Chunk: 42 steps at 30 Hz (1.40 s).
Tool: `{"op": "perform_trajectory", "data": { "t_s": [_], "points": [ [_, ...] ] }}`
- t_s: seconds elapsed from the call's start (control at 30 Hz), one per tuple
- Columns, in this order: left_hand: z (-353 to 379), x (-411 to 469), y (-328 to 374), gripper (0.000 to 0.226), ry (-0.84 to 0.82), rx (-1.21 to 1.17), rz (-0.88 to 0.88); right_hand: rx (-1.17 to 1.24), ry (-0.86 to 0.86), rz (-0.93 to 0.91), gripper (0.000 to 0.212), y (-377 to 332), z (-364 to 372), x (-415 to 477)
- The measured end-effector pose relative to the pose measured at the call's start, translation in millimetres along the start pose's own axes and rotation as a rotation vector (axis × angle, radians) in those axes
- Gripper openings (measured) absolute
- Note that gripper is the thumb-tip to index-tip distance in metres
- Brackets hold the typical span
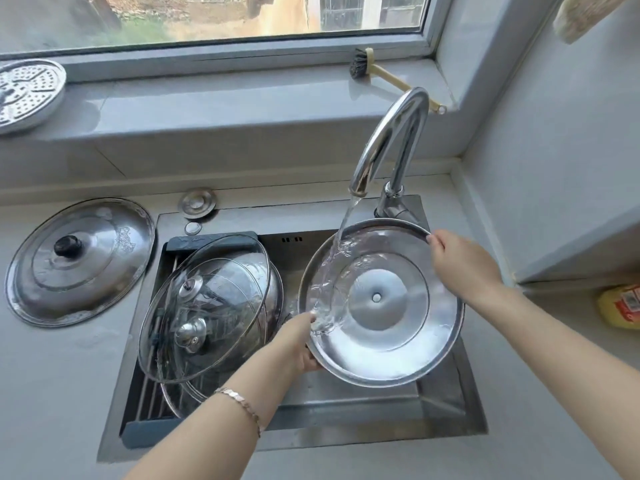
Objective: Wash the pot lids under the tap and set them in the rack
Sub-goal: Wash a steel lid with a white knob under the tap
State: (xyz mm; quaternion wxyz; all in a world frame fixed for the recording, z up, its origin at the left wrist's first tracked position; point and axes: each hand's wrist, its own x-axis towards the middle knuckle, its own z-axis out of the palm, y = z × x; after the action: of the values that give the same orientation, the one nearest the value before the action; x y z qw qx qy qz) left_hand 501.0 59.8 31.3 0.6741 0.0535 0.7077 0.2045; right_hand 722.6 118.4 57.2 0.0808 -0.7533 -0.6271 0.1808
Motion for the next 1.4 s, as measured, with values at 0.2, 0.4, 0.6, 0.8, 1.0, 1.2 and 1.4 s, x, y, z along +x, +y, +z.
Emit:
{"op": "perform_trajectory", "data": {
  "t_s": [0.2,0.4,0.6,0.8,1.0,1.2,1.4],
  "points": [
    [-5,6,5,0.011,0.146,0.014,0.391,0.294,0.228,-0.124,0.038,5,12,-1],
    [-27,-24,28,0.013,0.251,0.425,0.763,0.388,0.002,0.101,0.031,18,62,-23],
    [-21,-39,40,0.01,0.157,0.524,0.564,0.382,-0.498,-0.276,0.058,-32,61,-79],
    [-5,-45,43,0.014,0.081,0.484,0.46,0.543,-0.498,-0.341,0.052,-50,39,-98],
    [7,-42,43,0.032,-0.035,0.187,0.382,0.284,-0.119,-0.481,0.032,-40,34,-90],
    [-8,-9,27,0.049,0.112,0.291,0.283,1.271,-0.002,0.274,0.017,-2,9,-52],
    [-19,-11,29,0.057,-0.04,-0.086,0.176,1.721,-0.256,0.591,0.046,10,28,-55]
  ]
}}
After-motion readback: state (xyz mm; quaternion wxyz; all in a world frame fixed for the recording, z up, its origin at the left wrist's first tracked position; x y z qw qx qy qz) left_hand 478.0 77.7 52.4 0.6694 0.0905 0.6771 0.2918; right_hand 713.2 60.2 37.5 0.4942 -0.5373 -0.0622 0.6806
